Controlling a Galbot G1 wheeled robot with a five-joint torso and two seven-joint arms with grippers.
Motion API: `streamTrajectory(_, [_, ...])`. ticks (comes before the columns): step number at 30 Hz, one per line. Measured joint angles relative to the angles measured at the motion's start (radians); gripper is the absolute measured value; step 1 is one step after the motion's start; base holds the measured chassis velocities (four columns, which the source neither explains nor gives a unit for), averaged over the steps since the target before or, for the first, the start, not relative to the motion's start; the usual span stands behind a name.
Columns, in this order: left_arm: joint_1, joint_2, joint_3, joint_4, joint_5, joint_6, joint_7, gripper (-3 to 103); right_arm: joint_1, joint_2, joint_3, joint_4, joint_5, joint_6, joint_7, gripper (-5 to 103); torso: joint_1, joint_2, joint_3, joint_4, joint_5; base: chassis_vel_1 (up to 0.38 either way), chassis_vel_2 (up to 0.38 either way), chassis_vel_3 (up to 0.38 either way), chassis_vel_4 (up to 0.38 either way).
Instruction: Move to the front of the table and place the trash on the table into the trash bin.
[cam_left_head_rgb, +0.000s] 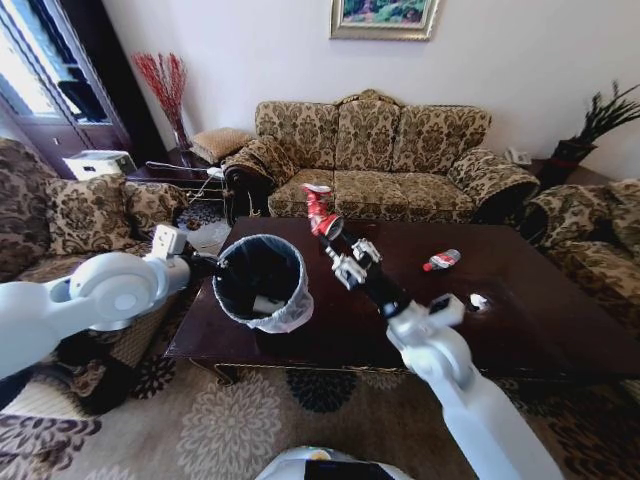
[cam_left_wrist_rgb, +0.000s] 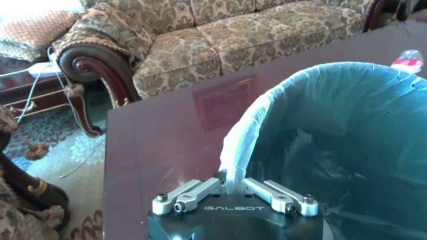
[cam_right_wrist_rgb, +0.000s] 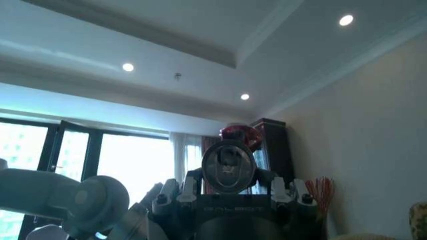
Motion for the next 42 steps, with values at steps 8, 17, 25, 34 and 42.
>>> streamTrajectory(8, [-0.032,-0.003,0.000,-0.079,-0.046,0.013,-0.028,0,-0.003,0.016,-0.092,-0.060,-0.152,0.025,0.008,51,0.000,0.000,0.000,0.0001,0.0000,0.000,0.000,0.000,0.000])
streamTrajectory(17, [-0.062,-0.004,-0.001,-0.152,-0.088,0.015,-0.059,0,0.000,0.032,-0.131,-0.071,-0.171,0.031,0.022,84,0.000,0.000,0.000,0.0000,-0.0001,0.000,0.000,0.000,0.000])
streamTrajectory(25, [-0.054,-0.027,-0.004,-0.121,-0.085,0.009,-0.067,0,-0.020,0.048,-0.040,0.039,-0.113,0.029,0.114,100,0.000,0.000,0.000,0.0001,-0.0003,0.000,0.000,0.000,0.000])
streamTrajectory(34, [-0.089,-0.114,-0.009,-0.094,-0.073,0.003,-0.071,0,-0.178,0.083,0.204,-0.091,-0.104,0.022,0.398,100,0.000,0.000,0.000,-0.0002,0.0000,0.000,0.000,0.000,0.000])
streamTrajectory(42, [-0.056,-0.173,-0.009,-0.111,-0.039,-0.001,-0.060,0,-0.317,0.104,0.324,-0.165,-0.063,-0.004,0.410,100,0.000,0.000,0.000,0.0002,-0.0003,0.000,0.000,0.000,0.000])
